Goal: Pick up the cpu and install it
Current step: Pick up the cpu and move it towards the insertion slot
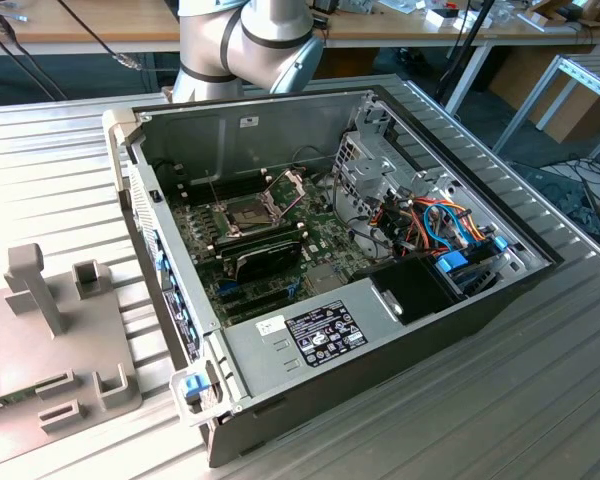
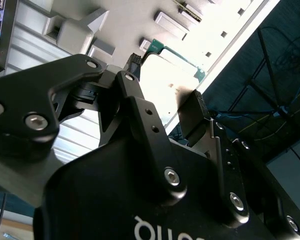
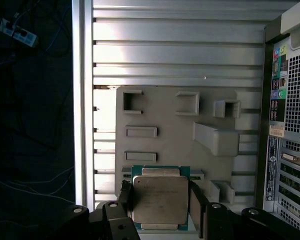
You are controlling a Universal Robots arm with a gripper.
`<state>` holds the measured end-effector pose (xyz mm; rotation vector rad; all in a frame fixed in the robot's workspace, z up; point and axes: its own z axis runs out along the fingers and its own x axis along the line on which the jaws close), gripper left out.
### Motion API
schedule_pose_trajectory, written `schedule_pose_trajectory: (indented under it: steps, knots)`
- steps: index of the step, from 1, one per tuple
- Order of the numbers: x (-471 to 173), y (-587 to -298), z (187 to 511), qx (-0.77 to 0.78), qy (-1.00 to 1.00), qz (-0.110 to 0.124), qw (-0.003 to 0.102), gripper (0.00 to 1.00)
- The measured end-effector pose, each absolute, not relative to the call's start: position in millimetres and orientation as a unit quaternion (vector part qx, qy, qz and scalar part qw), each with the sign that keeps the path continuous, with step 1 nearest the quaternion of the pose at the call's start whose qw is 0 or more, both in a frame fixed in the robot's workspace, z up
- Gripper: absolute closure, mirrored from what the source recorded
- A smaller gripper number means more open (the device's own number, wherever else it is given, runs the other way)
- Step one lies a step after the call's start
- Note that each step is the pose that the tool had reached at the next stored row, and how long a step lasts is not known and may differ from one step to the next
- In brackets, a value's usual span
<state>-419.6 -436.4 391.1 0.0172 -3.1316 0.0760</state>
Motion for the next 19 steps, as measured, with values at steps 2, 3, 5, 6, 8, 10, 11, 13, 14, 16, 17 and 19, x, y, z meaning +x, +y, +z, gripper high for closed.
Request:
schedule_pose_trajectory:
  steps: [2, 3, 5, 6, 8, 10, 11, 13, 14, 16, 17, 19]
  knots:
    - [-419.6, -436.4, 391.1, 0.006, -1.0, 0.024, 0.004, 0.45]
    - [-419.6, -436.4, 391.1, 0.006, -1.0, 0.024, 0.004, 0.45]
    - [-419.6, -436.4, 391.1, 0.006, -1.0, 0.024, 0.004, 0.45]
    - [-419.4, -436.4, 391.3, 0.006, -1.0, 0.024, 0.005, 0.45]
    - [-418.2, -436.4, 391.2, 0.006, -1.0, 0.024, 0.005, 0.45]
    - [-415.7, -436.4, 391.1, 0.006, -1.0, 0.024, 0.004, 0.45]
    - [-414.3, -436.4, 391.2, 0.006, -1.0, 0.024, 0.005, 0.45]
    - [-410.9, -436.4, 391.2, 0.006, -1.0, 0.024, 0.005, 0.45]
    - [-409.6, -436.4, 391.2, 0.006, -1.0, 0.024, 0.005, 0.45]
    - [-407.3, -436.4, 391.1, 0.006, -1.0, 0.024, 0.004, 0.45]
    - [-406.2, -436.4, 391.1, 0.006, -1.0, 0.024, 0.004, 0.45]
    - [-404.4, -436.4, 391.2, 0.006, -1.0, 0.024, 0.005, 0.45]
